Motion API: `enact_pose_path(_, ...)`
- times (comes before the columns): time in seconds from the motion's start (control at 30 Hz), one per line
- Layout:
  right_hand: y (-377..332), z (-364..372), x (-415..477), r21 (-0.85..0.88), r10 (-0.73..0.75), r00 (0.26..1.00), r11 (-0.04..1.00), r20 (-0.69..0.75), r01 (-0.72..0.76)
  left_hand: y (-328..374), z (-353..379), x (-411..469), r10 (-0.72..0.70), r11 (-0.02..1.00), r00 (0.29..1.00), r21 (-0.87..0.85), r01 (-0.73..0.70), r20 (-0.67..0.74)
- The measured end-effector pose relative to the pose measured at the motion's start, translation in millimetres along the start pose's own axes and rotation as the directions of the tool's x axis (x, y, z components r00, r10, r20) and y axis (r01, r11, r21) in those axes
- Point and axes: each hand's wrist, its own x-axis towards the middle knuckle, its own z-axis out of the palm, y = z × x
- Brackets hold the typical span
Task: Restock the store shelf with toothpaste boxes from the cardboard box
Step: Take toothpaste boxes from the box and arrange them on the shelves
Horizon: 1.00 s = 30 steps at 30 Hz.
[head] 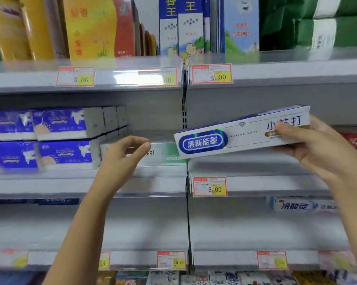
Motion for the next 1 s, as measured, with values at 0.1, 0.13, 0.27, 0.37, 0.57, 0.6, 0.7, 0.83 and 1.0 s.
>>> enact_pose_path(0.1,2,-19,28,0.011,0.105,0.993,0.994,-0.047,-0.105,6,16,2,0.012,0.997,0.997,0.078,-0.018,0.070)
enact_pose_path(0.13,6,-25,39,0.033,0.154,0.986,0.988,-0.057,-0.153,11,25,3,0.027,0.994,0.995,0.105,-0.037,0.092)
enact_pose_path(0.27,30,-42,76,0.153,0.387,0.914,0.917,-0.123,-0.368,31,58,21,0.154,0.943,0.973,0.268,-0.197,0.172)
enact_pose_path(0.37,44,-52,90,0.070,0.485,0.870,0.874,-0.086,-0.480,47,82,47,0.213,0.848,0.932,0.418,-0.326,0.294)
enact_pose_path(0.57,63,-71,99,-0.643,0.454,0.853,0.579,-0.256,-0.501,53,130,101,0.062,0.707,0.832,0.564,-0.427,0.552)
enact_pose_path(0.6,64,-72,102,-0.727,0.423,0.858,0.486,-0.290,-0.485,52,138,109,0.024,0.689,0.812,0.579,-0.436,0.584)
enact_pose_path(0.7,67,-69,115,-0.857,0.410,0.845,0.232,-0.343,-0.461,43,155,128,-0.088,0.692,0.772,0.596,-0.408,0.630)
enact_pose_path(0.83,72,-61,127,-0.913,0.393,0.841,0.009,-0.373,-0.409,31,172,148,-0.201,0.664,0.780,0.668,-0.336,0.592)
enact_pose_path(1.0,91,-66,146,-0.861,0.395,0.825,0.139,-0.404,-0.489,3,187,155,-0.253,0.658,0.800,0.703,-0.270,0.544)
